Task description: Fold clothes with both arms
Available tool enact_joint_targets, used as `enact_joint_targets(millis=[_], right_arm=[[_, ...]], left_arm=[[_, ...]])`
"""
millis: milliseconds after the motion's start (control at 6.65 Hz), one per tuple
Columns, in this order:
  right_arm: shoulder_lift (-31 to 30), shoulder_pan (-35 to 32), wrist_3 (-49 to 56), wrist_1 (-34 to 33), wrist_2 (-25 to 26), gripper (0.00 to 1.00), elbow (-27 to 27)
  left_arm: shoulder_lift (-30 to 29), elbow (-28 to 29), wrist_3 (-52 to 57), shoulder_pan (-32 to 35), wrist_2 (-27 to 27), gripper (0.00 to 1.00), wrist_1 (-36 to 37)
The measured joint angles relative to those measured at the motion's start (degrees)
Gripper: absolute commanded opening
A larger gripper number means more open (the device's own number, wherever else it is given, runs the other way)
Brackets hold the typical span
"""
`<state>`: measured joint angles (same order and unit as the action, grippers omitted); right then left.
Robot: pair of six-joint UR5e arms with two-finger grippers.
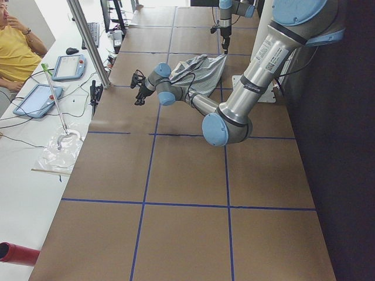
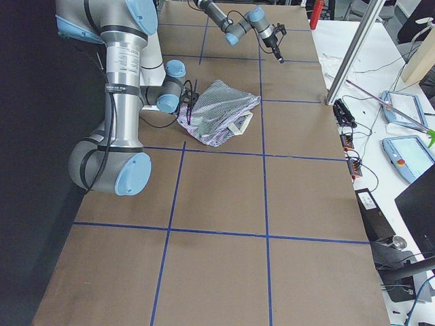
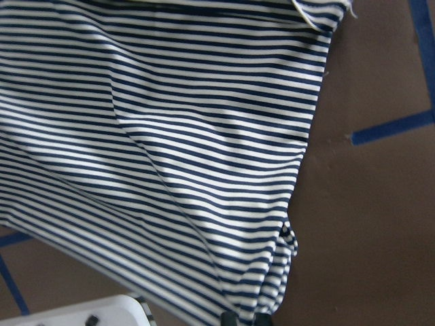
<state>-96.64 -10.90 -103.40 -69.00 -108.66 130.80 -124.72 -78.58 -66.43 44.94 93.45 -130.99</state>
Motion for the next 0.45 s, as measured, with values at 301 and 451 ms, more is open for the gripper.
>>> enact_joint_targets(millis=[301,451], right_arm=[[-0.39,-1.57,-0.12,0.01,1.64,1.00,0.32],[0.24,-4.43,-0.11,0.06,4.94,1.00,-0.52]], left_arm=[[5.53,-9.74,-6.26,-0.85,11.96,0.62,0.28],[7.46,-13.47,-11.41,-2.31,16.00,0.65,0.55]])
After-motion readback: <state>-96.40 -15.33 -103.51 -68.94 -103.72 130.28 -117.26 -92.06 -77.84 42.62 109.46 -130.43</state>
